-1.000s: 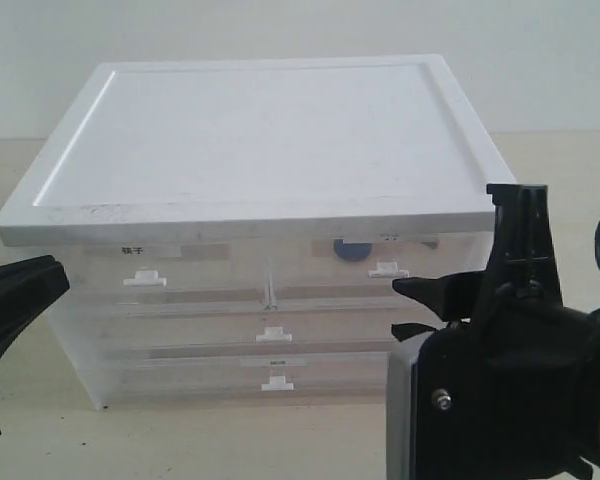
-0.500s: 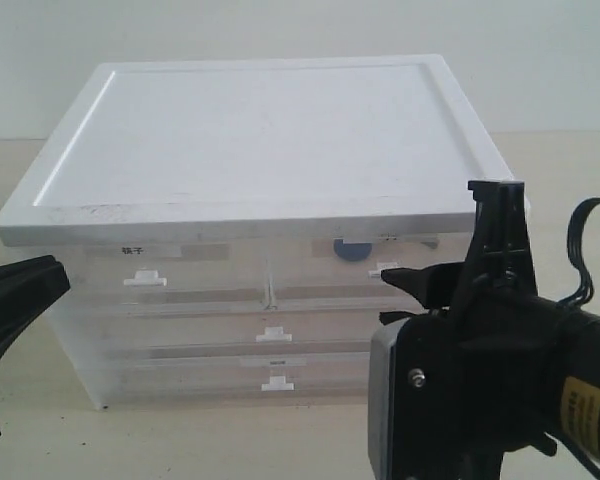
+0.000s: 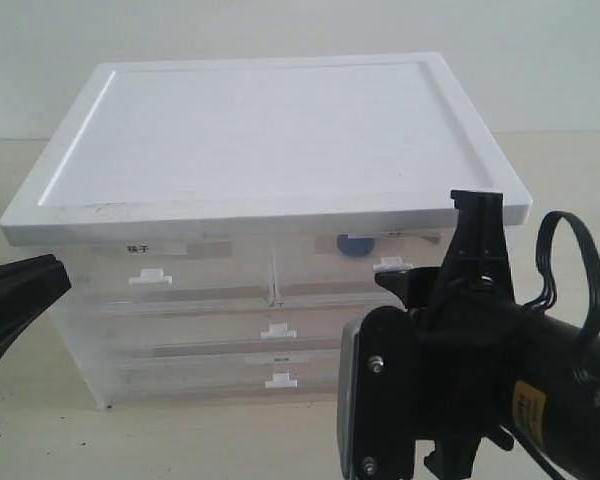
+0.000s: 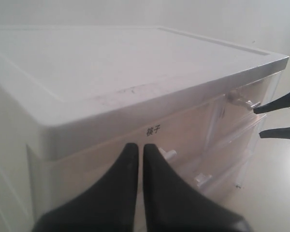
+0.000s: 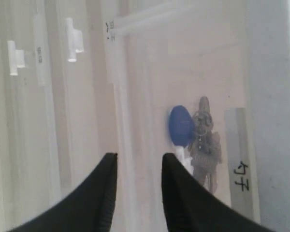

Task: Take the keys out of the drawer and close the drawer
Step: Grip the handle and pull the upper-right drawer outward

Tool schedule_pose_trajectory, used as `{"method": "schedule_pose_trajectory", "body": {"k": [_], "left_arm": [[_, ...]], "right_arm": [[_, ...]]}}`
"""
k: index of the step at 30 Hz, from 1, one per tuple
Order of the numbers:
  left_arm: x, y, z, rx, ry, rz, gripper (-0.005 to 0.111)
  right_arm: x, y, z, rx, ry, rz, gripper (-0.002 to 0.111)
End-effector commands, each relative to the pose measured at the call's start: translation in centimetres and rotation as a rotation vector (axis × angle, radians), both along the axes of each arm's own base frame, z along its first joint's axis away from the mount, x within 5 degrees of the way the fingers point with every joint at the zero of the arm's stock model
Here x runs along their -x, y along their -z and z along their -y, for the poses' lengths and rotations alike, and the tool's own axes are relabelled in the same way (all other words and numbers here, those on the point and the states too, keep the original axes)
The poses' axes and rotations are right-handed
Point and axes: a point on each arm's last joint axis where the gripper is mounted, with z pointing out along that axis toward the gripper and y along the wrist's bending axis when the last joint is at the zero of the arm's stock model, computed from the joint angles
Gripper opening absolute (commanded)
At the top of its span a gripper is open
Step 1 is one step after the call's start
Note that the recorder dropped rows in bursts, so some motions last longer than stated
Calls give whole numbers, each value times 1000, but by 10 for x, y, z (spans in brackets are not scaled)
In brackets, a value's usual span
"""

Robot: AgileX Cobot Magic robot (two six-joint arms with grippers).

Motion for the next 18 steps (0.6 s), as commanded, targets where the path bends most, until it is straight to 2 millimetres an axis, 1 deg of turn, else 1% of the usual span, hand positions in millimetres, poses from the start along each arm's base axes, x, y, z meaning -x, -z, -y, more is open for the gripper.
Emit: {"method": "schedule_pose_trajectory", "body": {"k": [1, 3, 8, 10, 13, 18], "left_arm": [[1, 1, 0, 9, 6, -10, 5], [1, 1, 0, 9, 6, -10, 5], [1, 1, 0, 9, 6, -10, 5], [1, 1, 0, 13, 7, -11, 5], [2, 1, 2, 9, 26, -4, 5], [2, 1, 2, 6, 29, -4, 5]], "right_arm": [[4, -9, -5, -13, -1, 66, 28], [6, -11, -5, -12, 4, 89, 28], [20, -17, -10, -34, -55, 114, 28], [17, -19, -7, -25, -14, 145, 28], [15, -18, -5, -11, 4, 143, 28], [-2, -12, 5, -1, 49, 75, 28]]}}
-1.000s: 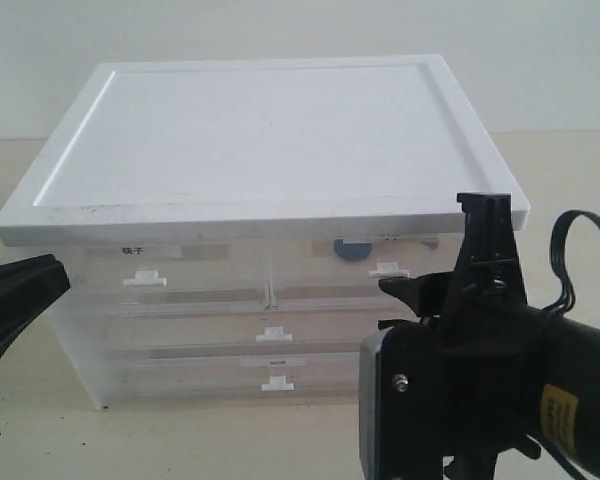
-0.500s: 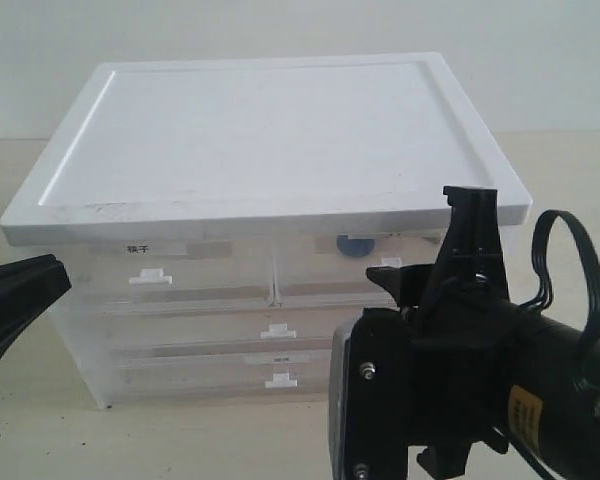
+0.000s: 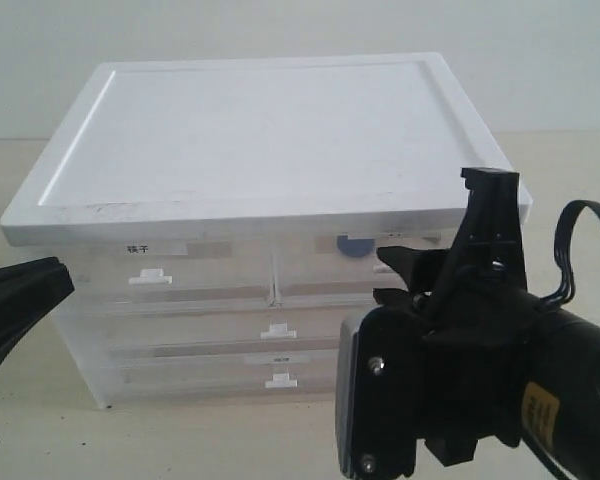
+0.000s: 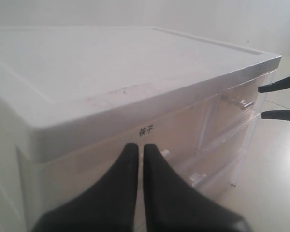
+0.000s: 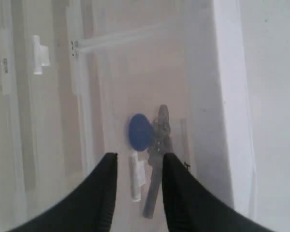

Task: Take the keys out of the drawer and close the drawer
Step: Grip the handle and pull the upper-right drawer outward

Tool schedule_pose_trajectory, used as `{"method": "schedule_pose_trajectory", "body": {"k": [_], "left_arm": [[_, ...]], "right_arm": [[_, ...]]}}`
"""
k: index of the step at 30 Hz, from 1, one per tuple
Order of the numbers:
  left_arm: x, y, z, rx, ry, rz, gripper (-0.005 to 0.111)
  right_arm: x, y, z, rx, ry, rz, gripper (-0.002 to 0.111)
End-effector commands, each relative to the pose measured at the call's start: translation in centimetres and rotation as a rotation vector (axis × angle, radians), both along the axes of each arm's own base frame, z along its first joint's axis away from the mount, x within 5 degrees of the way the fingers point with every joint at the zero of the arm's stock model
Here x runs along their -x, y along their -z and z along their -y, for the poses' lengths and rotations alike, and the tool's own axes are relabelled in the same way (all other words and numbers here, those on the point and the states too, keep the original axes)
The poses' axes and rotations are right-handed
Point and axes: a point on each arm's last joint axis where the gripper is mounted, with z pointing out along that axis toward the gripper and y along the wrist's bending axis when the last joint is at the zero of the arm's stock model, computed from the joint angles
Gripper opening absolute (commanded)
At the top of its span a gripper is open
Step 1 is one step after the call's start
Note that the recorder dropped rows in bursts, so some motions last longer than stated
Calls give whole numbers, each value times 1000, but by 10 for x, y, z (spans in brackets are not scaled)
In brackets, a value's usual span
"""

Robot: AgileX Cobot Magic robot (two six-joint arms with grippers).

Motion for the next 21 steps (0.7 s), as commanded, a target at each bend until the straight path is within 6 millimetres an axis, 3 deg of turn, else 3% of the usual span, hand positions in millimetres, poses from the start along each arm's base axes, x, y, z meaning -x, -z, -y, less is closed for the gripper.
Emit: {"method": "schedule_pose_trajectory", "body": {"k": [1, 12, 21], "left_arm": [[1, 1, 1, 6, 12, -8, 5], [1, 1, 1, 9, 17, -6, 5], [2, 0, 2, 15, 25, 1, 5]], "right_arm": [[-13, 2, 7, 1, 30, -40, 28], [-18, 14, 2, 81, 50, -16, 28], [-20, 13, 3, 60, 83, -10, 28]]}}
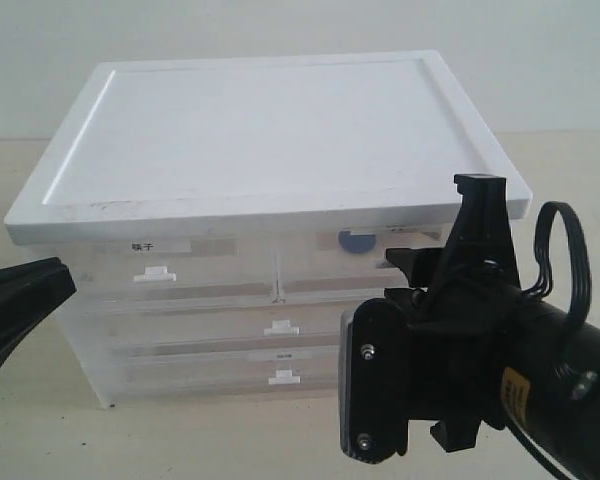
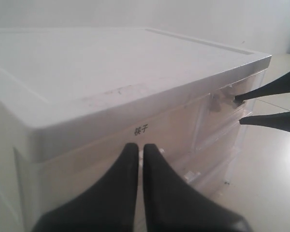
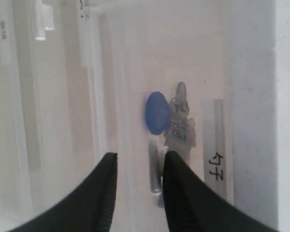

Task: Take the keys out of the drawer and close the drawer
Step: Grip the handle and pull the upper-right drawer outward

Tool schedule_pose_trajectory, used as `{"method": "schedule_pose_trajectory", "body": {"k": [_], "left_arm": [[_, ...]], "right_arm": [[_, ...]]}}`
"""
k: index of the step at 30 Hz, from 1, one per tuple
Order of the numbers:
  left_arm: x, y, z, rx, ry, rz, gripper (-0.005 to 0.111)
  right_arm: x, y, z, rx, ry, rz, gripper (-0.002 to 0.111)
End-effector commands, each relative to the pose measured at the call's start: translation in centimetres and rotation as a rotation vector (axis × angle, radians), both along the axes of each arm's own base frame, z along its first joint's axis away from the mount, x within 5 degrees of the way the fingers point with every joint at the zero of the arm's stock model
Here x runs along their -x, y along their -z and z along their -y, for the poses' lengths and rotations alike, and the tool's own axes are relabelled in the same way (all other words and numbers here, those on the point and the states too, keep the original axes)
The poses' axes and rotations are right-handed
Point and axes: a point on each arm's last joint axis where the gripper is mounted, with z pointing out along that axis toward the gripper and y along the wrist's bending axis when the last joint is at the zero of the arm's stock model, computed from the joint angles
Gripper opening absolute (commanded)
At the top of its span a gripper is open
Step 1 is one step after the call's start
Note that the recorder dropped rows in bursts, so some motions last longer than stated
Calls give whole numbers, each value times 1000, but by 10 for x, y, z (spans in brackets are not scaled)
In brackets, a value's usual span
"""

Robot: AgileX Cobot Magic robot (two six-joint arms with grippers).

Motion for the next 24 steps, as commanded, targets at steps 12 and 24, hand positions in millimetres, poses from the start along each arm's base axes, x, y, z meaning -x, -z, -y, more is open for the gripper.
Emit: {"method": "schedule_pose_trajectory", "body": {"k": [12, 24], "left_arm": [[1, 1, 1, 7, 14, -3, 5], [1, 1, 1, -4, 12, 2, 5]], "right_arm": [[-3, -1, 2, -22, 46, 12, 0], [10, 0, -3, 10, 24, 7, 0]]}}
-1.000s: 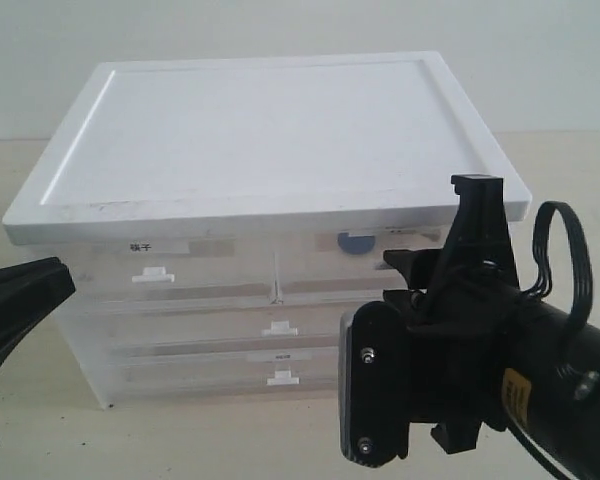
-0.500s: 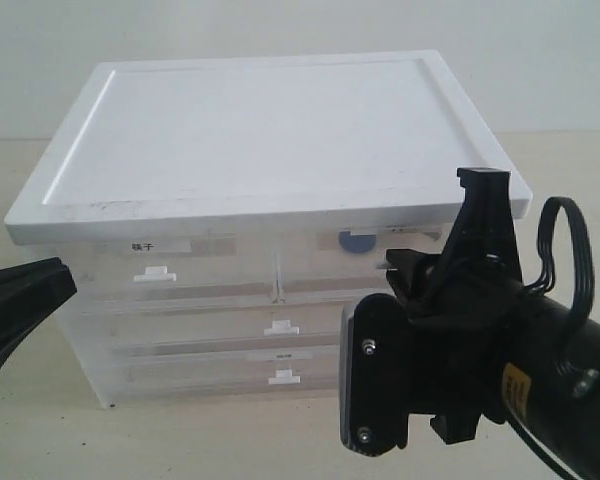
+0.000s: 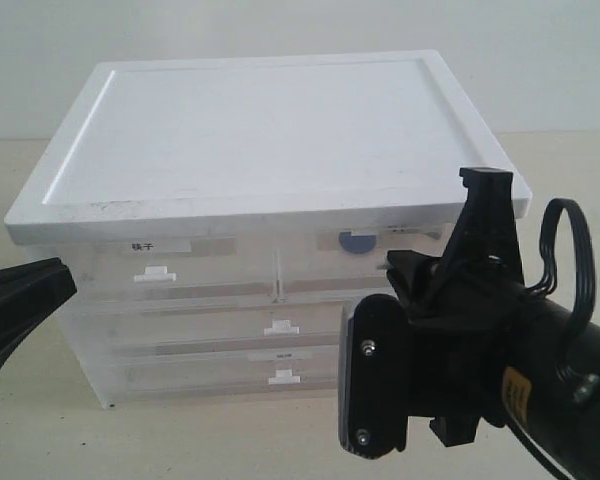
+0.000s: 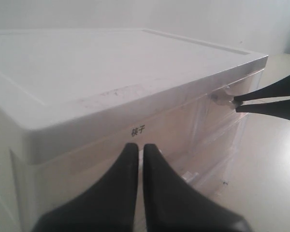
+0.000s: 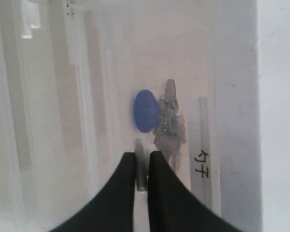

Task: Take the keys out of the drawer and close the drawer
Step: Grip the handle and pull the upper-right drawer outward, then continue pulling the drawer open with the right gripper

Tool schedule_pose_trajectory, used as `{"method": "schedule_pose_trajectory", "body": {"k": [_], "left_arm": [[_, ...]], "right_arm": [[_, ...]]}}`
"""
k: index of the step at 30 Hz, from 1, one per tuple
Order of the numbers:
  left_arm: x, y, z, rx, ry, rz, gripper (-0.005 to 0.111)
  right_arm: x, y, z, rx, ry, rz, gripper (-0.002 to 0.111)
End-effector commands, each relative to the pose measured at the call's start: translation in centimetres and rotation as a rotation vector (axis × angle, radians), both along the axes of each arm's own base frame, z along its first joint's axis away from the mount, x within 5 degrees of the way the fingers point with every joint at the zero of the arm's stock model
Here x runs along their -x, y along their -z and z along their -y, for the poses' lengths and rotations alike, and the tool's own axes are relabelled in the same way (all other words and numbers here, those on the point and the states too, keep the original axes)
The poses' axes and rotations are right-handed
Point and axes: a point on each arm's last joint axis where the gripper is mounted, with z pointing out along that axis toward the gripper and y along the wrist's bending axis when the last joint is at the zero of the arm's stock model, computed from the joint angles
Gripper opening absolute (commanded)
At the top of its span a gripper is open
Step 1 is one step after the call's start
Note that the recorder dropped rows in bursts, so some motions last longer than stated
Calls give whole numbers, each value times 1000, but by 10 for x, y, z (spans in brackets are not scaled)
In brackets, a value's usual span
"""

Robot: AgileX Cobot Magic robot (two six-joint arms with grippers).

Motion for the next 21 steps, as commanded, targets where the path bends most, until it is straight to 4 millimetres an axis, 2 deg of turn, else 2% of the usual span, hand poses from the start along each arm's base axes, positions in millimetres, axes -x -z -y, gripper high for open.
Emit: {"method": "schedule_pose_trajectory", "body": {"k": [1, 7, 14, 21], "left_arm": [[1, 2, 0, -2, 4, -3, 5], [0, 3, 0, -7, 5, -9, 5], [0, 3, 0, -4, 2, -9, 5], [0, 3, 0, -4, 2, -9, 5]], "right_arm": [[11, 1, -2, 16, 18, -8, 0], [25, -7, 0, -35, 23, -29, 0], [38, -16, 14, -73, 36, -113, 0], [51, -19, 18, -76, -5, -174, 0]]}}
